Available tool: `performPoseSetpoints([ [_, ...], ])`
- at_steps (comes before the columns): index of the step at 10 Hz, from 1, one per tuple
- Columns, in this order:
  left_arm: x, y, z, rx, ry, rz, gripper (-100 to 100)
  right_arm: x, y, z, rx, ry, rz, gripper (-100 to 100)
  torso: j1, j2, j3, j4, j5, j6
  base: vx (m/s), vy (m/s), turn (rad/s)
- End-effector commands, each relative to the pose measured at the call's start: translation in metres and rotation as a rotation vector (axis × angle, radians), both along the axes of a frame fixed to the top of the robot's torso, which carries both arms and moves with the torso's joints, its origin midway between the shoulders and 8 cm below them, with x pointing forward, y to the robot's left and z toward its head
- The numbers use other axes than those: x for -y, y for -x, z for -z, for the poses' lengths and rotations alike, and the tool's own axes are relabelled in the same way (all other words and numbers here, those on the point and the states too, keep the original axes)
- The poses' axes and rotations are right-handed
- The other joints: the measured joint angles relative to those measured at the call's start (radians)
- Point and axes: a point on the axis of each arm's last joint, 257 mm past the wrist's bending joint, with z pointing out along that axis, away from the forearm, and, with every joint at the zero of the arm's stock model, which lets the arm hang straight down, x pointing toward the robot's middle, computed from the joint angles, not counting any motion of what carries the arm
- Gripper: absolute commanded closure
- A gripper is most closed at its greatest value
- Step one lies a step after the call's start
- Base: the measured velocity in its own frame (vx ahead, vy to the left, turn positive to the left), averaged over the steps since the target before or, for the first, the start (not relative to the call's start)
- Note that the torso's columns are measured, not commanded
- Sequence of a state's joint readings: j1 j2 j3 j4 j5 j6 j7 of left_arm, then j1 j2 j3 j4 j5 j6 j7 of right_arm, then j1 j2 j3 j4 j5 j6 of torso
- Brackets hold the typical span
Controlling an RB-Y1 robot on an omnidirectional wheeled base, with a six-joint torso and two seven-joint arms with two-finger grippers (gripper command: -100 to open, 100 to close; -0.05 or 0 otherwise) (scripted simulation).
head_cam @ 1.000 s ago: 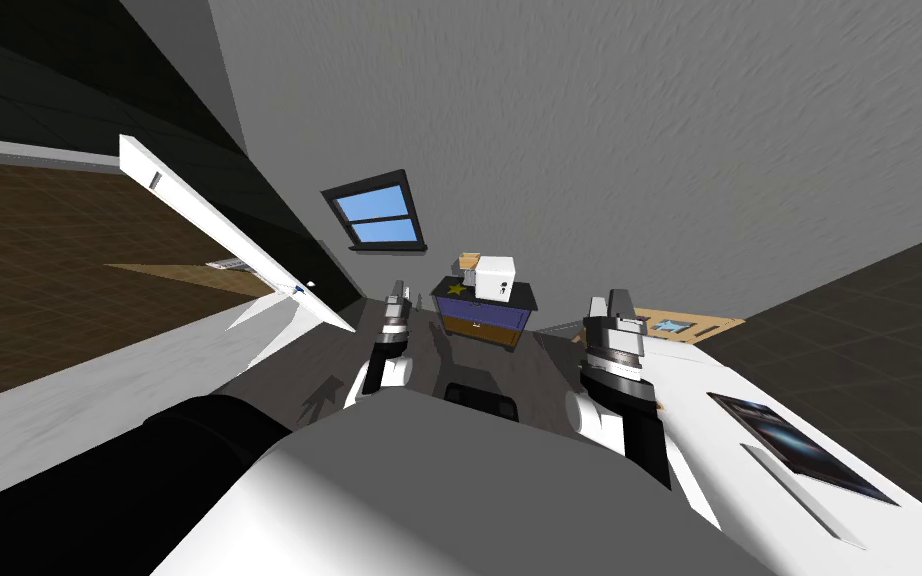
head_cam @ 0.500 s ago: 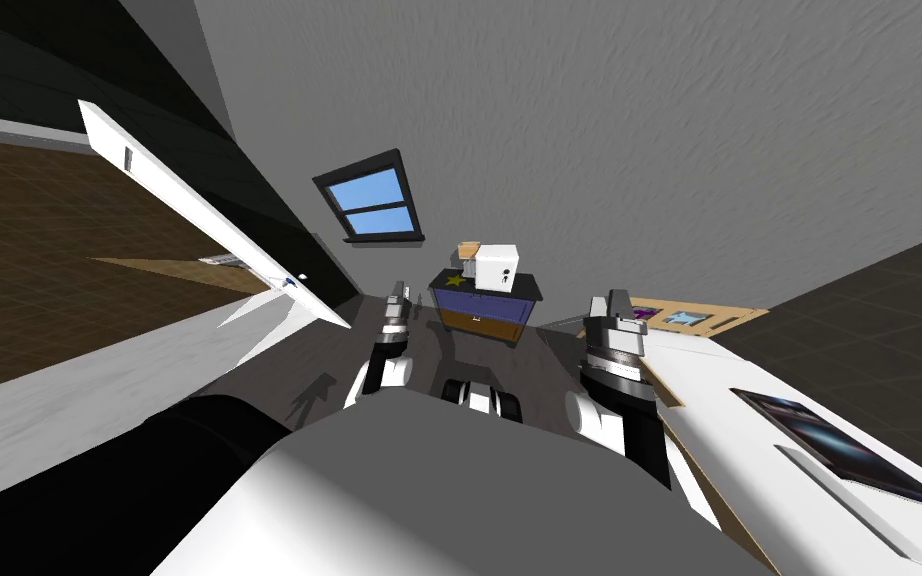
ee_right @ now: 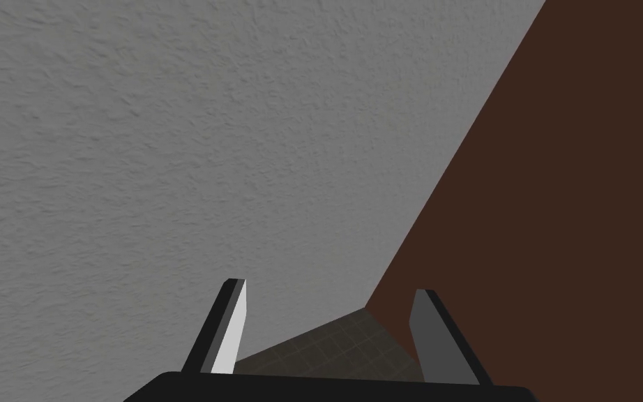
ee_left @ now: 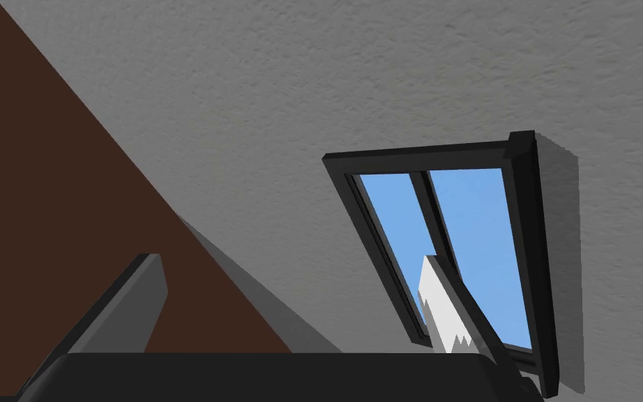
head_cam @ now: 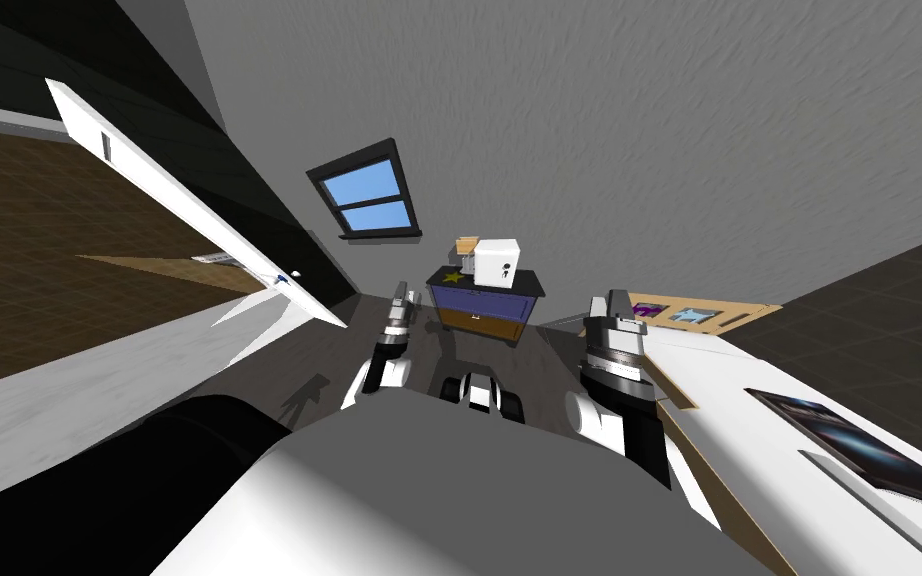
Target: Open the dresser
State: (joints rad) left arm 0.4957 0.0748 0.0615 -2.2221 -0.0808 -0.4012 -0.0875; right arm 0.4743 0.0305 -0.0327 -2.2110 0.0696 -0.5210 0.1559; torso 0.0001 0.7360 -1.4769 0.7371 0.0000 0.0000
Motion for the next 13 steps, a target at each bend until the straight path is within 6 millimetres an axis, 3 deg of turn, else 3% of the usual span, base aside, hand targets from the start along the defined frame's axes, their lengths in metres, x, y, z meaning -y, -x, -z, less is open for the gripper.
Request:
performPoseSetpoints([
  [1,0.001,-0.006,0.016,-0.020,-0.045,0.019,-100,0.000,0.000,0.000,0.000,0.000,0.000,0,0.000,0.000,0.000,0.000,0.000,0.000,0.084,-0.018,-0.012],
  [13,-0.006,-0.015,0.105,-0.102,-0.131,0.047,-100,0.000,0.000,0.000,0.000,0.000,0.000,0,0.001,0.005,0.003,0.002,0.000,0.000,0.090,-0.024,-0.012],
])
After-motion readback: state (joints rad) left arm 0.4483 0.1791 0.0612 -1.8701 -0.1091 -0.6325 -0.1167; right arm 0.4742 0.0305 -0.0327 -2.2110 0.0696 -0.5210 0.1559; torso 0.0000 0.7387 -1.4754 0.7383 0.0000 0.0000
